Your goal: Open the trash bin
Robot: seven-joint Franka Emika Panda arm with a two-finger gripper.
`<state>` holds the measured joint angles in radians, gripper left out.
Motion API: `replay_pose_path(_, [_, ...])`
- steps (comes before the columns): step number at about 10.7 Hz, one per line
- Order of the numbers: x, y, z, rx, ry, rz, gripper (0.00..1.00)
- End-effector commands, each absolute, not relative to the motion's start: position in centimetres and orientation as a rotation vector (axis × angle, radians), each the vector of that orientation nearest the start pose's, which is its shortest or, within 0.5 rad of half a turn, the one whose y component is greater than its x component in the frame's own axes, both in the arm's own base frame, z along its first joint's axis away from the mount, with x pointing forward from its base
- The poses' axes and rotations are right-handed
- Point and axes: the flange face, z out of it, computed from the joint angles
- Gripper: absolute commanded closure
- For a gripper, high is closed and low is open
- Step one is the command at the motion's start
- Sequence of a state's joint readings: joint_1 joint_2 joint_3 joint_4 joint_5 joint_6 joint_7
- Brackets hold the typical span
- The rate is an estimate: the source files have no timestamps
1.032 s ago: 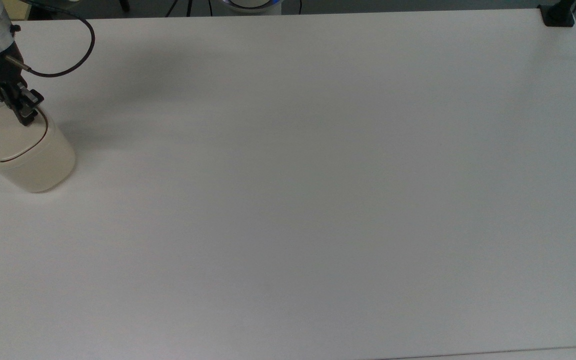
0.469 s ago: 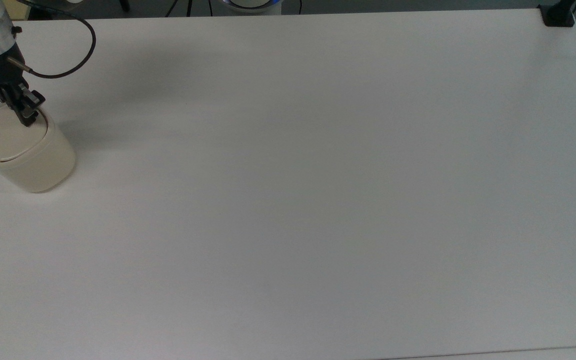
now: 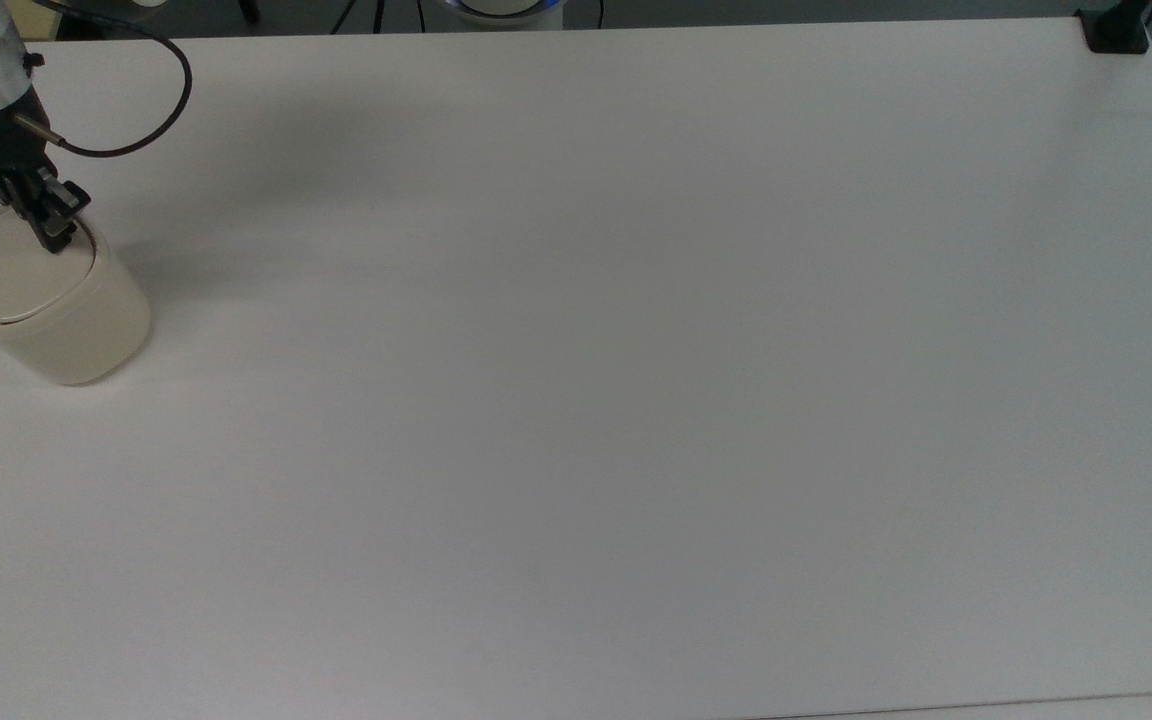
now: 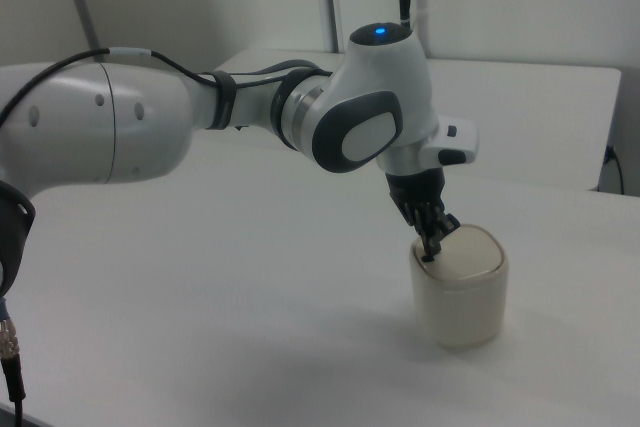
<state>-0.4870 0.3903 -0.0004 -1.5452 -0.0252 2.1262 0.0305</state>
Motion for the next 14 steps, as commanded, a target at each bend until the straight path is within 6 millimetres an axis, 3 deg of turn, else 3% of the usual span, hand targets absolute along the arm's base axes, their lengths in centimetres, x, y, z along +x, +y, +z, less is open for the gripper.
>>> replay_pose_path(1, [62.4, -29.4, 48.1, -3.094, 0.751, -0.394, 0.97])
replay_pose_path(2, [62.6, -27.4, 50.5, -3.110, 0.698, -0.428, 0.95])
replay_pose_path(4, [61.7, -22.3, 54.3, -3.142, 0.565, -0.339, 0.93])
replay_pose_path(6, [60.0, -15.4, 59.4, -3.162, 0.370, -0.273, 0.93])
replay_pose_path(7, [59.7, -11.8, 60.5, -3.170, 0.264, -0.241, 0.93])
replay_pose_path(8, [59.5, -8.9, 61.0, -3.174, 0.189, -0.210, 0.93])
replay_pose_path(11, [58.5, -2.9, 61.6, -3.187, -0.028, -0.131, 0.94])
replay_pose_path(12, [58.3, -1.7, 60.9, -3.220, -0.096, -0.072, 0.94])
replay_pose_path(14, [58.3, -1.8, 60.1, -3.234, -0.089, -0.036, 0.90])
